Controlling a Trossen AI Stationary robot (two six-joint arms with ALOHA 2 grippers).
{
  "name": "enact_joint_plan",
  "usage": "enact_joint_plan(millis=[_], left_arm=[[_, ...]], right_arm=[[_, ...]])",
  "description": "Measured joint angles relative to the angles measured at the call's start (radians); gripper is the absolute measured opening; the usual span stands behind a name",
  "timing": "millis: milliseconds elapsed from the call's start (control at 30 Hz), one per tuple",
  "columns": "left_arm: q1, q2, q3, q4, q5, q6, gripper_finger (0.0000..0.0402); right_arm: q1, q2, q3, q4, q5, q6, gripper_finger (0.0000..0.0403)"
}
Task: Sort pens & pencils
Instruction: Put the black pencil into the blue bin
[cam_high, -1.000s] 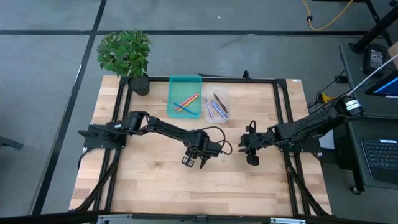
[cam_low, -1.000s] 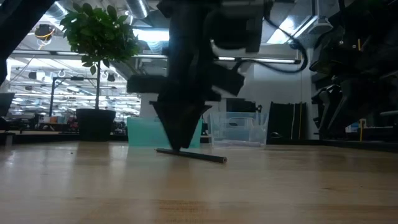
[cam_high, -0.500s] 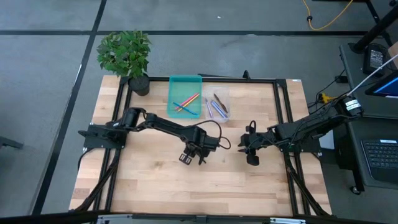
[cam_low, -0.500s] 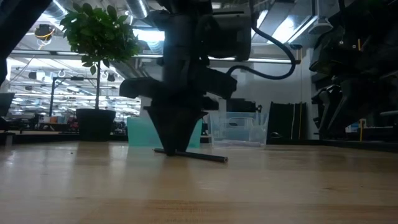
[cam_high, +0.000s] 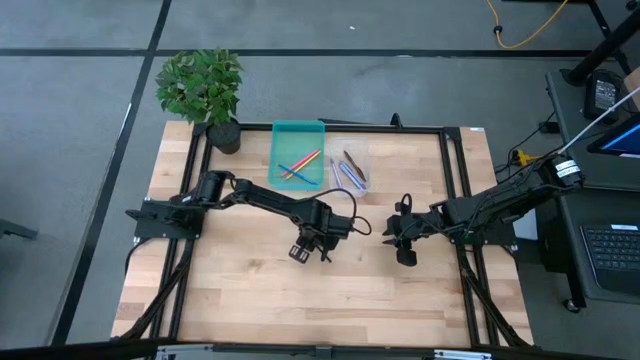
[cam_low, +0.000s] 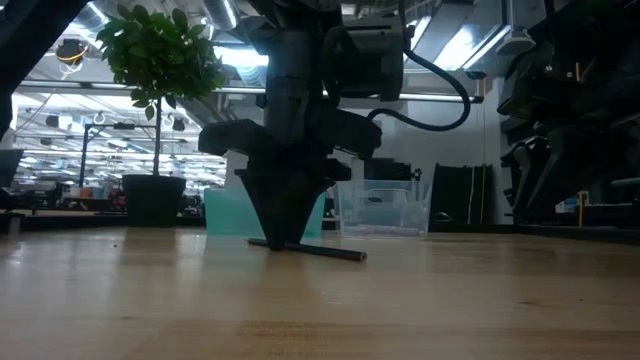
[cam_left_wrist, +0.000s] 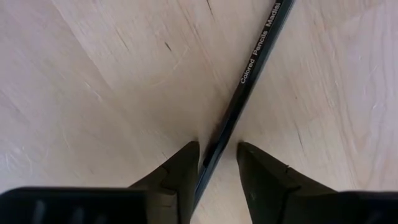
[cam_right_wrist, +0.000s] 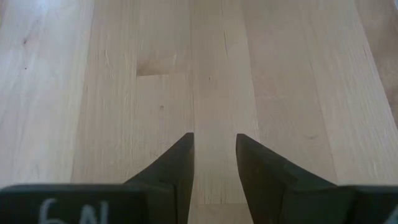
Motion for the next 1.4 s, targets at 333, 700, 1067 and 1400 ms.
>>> enact_joint_plan(millis=[333,700,1067,1400], left_arm=[[-0.002,-0.006,-0.039,0.038,-0.024,-0.039,0.0104],[-0.004,-0.006,-0.039,0.048,-0.047,-0.116,0.0075],[-0.006,-0.006,-0.039,0.055,-0.053,-0.159,0.0008],[-0.006,-0.008,-0.039,0.054,-0.053,-0.163,0.0006]], right_arm=[[0.000,0.000,0.000,-0.001,0.000,0.000,0.0119],[0.000,0.000,0.000,-0.001,0.000,0.000,0.0119],[0.000,0.000,0.000,-0.001,0.000,0.021,0.0119],[0.000,0.000,0.000,-0.001,0.000,0.021,0.0119]])
